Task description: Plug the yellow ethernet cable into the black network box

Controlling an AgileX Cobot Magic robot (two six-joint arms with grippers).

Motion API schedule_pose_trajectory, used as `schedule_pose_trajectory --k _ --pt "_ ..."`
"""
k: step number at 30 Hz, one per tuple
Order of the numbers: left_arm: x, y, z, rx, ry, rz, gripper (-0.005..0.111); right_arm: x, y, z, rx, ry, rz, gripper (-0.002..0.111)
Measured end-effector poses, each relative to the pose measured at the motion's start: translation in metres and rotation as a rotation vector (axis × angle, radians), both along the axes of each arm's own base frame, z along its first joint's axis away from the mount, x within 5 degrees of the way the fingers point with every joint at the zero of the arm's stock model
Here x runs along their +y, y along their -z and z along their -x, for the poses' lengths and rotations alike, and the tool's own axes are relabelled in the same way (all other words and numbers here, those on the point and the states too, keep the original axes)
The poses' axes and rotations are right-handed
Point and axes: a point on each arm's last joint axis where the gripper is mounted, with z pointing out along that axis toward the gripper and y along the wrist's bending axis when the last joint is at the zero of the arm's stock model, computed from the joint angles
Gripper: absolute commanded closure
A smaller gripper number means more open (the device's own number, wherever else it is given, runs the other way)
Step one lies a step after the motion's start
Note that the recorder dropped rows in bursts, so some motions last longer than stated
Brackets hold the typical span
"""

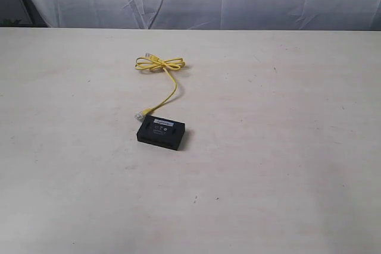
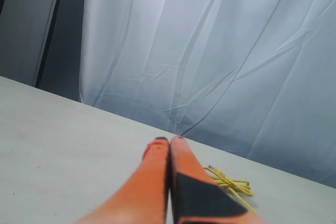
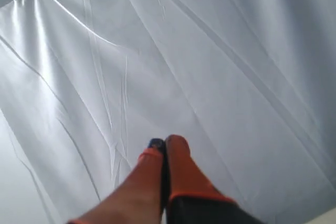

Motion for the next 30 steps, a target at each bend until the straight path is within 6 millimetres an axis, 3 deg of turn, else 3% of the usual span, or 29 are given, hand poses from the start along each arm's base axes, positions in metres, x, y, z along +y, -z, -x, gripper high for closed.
schedule_pose_trajectory --k 7,11,16,22,27,30 --pt "0.0 -0.001 0.0 -0.006 -0.002 0.002 0.107 0.004 -0.049 -0.031 0.09 0.029 0.206 0.108" --pt "0.0 -0.001 0.0 -0.007 0.0 0.027 0.107 0.007 -0.074 -0.068 0.239 0.019 0.361 0.108" --pt "0.0 -0.001 0.0 -0.007 0.0 0.029 0.107 0.007 -0.089 -0.118 0.467 -0.014 0.485 0.108" --pt "0.0 -0.001 0.0 -0.007 0.0 0.029 0.107 0.011 -0.09 -0.19 0.837 -0.14 0.677 0.108" --pt "0.001 -0.002 0.0 -0.019 -0.005 0.03 0.107 0.047 -0.082 -0.252 0.975 -0.379 0.912 0.109" --pt "0.001 -0.002 0.0 -0.019 -0.005 0.03 0.107 0.077 -0.064 -0.289 1.013 -0.536 1.073 0.109"
